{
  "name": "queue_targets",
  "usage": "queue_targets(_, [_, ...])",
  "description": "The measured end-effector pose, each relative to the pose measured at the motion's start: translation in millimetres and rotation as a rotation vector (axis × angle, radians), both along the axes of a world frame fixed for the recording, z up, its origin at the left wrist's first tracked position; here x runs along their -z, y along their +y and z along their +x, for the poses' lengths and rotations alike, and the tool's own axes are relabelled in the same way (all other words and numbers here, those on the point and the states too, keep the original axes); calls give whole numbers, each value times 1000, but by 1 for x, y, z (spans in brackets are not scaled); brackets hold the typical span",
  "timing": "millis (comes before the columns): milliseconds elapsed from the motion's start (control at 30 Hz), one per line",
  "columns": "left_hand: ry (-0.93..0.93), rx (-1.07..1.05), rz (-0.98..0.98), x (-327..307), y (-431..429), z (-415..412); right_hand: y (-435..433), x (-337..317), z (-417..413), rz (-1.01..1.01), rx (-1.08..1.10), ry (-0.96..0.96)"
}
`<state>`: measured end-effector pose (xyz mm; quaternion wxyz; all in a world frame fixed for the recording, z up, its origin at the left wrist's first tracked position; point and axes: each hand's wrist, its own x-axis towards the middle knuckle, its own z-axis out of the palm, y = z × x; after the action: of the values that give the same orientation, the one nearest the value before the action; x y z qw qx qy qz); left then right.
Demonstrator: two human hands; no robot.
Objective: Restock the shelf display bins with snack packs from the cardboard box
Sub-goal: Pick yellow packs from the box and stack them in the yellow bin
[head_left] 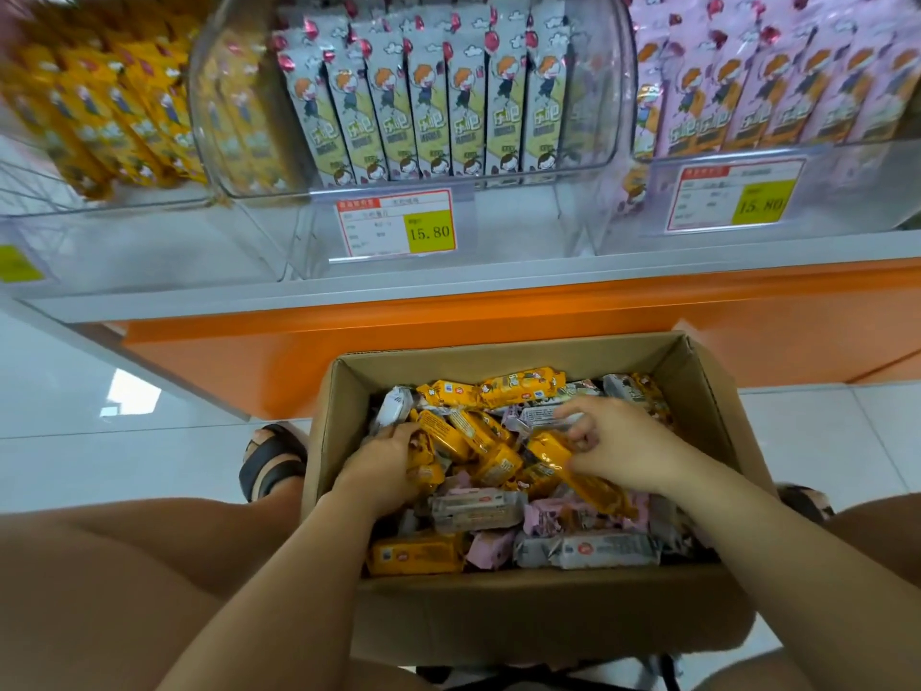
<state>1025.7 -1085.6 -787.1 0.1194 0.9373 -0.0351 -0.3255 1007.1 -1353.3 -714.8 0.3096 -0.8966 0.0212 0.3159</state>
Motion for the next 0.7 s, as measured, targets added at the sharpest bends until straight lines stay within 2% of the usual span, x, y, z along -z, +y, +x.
queue_targets(100, [-32, 22, -14, -5, -2, 1, 15, 6, -1, 62, -13, -73])
queue_targets(200, [10, 56, -47, -8, 0, 0, 25, 15, -1, -13, -47, -217])
queue_targets(267, [31, 19, -111, -10, 2, -3, 31, 18, -2, -62, -67, -304])
queue_targets(333, [-12, -51, -192, -15, 3, -3, 41, 17, -2, 1, -88, -321])
queue_targets(533, [-161, -176, -356, -46, 16, 0, 92, 19, -10, 263, -312, 58])
queue_targets(700, [-171, -291, -493, -60, 38, -11, 127, 33, -13, 153, -526, 211])
